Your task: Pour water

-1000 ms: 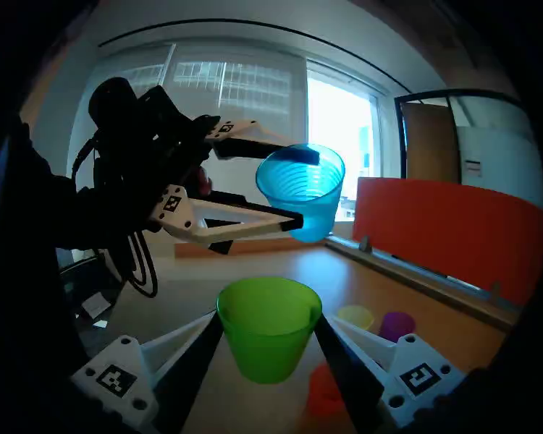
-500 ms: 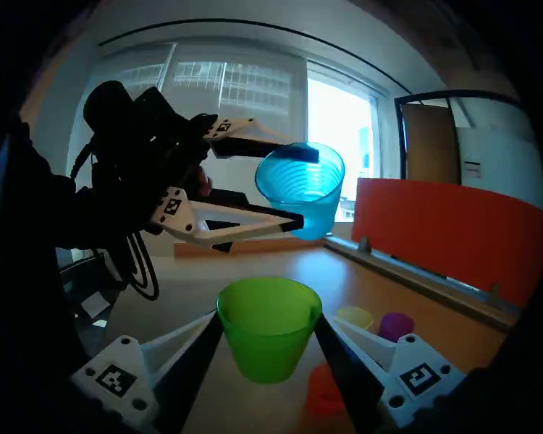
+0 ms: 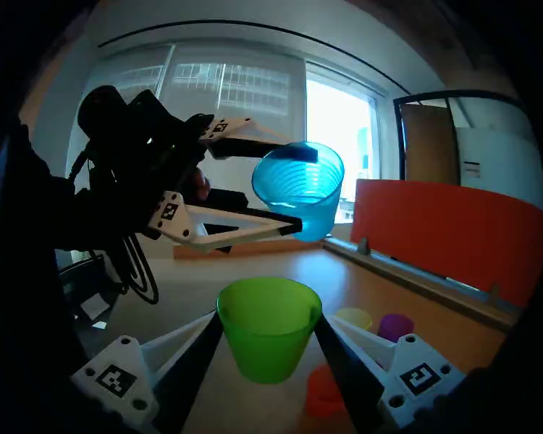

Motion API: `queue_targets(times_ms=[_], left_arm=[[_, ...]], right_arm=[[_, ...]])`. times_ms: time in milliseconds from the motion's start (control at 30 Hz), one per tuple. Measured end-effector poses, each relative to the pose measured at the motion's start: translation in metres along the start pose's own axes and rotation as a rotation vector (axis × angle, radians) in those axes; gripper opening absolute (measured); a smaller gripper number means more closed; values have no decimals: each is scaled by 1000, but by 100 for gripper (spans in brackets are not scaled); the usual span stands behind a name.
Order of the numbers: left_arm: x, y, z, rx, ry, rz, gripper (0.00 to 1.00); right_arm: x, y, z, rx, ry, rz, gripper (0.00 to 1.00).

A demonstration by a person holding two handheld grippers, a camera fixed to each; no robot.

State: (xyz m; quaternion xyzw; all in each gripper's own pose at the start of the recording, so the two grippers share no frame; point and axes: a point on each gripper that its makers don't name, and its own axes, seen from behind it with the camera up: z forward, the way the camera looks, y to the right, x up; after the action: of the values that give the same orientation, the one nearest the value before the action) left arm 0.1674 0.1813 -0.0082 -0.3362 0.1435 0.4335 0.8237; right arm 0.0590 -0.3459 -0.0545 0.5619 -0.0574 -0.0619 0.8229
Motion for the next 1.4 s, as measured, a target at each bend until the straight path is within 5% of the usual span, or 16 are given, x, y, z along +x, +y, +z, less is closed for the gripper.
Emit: queue_targets(times_ms=[1400], left_arm=[[5, -3, -2, 7, -1, 72, 85]], right_arm=[[1, 0, -1, -1, 6, -5, 91]])
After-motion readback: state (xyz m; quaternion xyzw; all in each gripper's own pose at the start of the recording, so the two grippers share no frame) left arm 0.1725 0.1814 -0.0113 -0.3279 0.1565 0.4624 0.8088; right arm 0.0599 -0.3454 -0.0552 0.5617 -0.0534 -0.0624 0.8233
